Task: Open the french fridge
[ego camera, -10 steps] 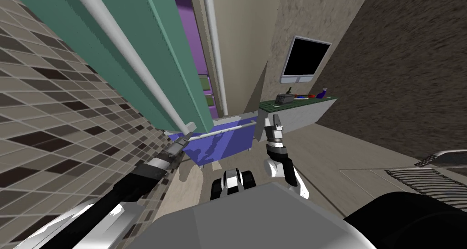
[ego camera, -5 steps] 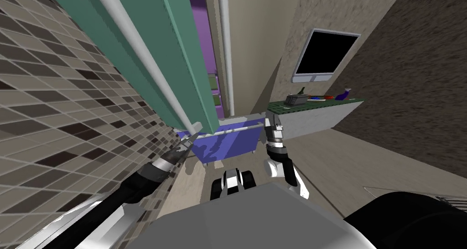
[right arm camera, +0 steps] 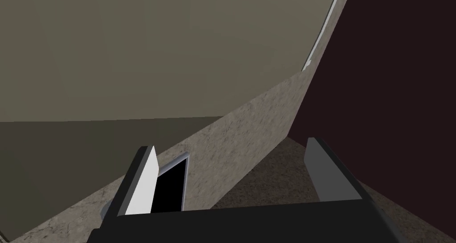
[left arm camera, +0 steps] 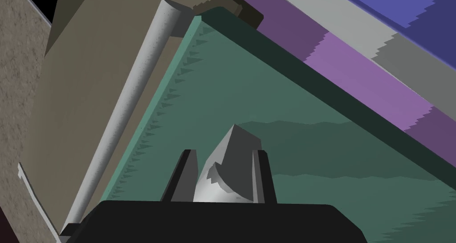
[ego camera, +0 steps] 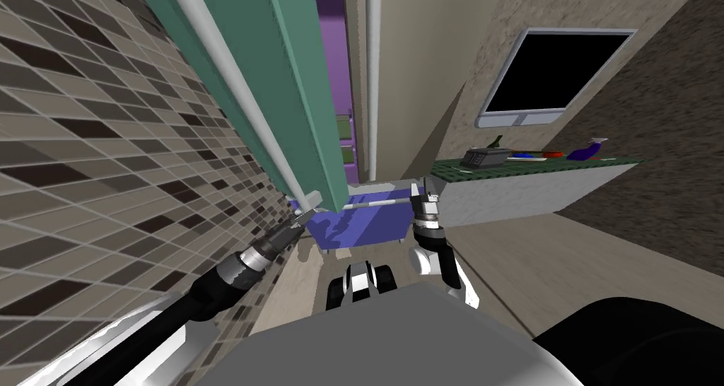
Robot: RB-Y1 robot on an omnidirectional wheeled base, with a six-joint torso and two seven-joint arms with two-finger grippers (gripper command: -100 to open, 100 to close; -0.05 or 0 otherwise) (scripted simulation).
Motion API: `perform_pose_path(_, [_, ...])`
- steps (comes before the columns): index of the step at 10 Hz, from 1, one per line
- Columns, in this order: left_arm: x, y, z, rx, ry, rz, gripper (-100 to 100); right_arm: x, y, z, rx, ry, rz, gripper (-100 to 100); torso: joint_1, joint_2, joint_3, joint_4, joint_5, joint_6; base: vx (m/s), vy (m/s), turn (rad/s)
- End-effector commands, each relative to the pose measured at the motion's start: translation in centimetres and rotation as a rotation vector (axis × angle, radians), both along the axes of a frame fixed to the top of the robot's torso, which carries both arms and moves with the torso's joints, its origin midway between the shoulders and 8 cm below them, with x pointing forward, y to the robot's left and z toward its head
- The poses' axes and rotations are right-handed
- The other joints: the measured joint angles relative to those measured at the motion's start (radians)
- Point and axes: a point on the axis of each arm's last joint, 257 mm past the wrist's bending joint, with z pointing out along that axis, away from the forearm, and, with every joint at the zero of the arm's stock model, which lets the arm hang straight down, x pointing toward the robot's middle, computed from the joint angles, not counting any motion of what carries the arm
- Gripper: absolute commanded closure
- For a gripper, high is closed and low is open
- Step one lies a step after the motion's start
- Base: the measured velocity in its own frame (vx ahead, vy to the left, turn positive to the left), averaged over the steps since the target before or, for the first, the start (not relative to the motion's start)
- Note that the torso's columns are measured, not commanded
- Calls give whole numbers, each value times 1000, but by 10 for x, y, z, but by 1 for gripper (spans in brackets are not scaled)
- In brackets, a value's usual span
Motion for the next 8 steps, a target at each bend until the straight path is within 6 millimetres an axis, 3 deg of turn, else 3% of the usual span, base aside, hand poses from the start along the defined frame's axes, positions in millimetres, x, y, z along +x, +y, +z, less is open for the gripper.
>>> perform_pose_path(1, [-6,-7,13,24,-53,-62,100,0,0,0,0,0,0,0,-2,-1,-1,0,-1,4,-8,16,-42])
perform_pose_path(3, [-8,-9,17,16,-64,-72,100,0,0,0,0,0,0,0,-8,3,1,2,-3,5,-7,16,-21])
perform_pose_path(4, [-17,-19,3,7,-17,-124,100,0,0,0,0,0,0,0,-8,5,3,3,-3,4,97,51,350])
perform_pose_path(5, [-21,-23,4,22,-25,-153,100,0,0,0,0,0,0,0,-4,2,2,0,-1,1,122,54,406])
perform_pose_path(8, [-32,-32,13,19,-59,-211,100,0,0,0,0,0,0,0,-6,-2,-2,-1,-1,6,15,12,48])
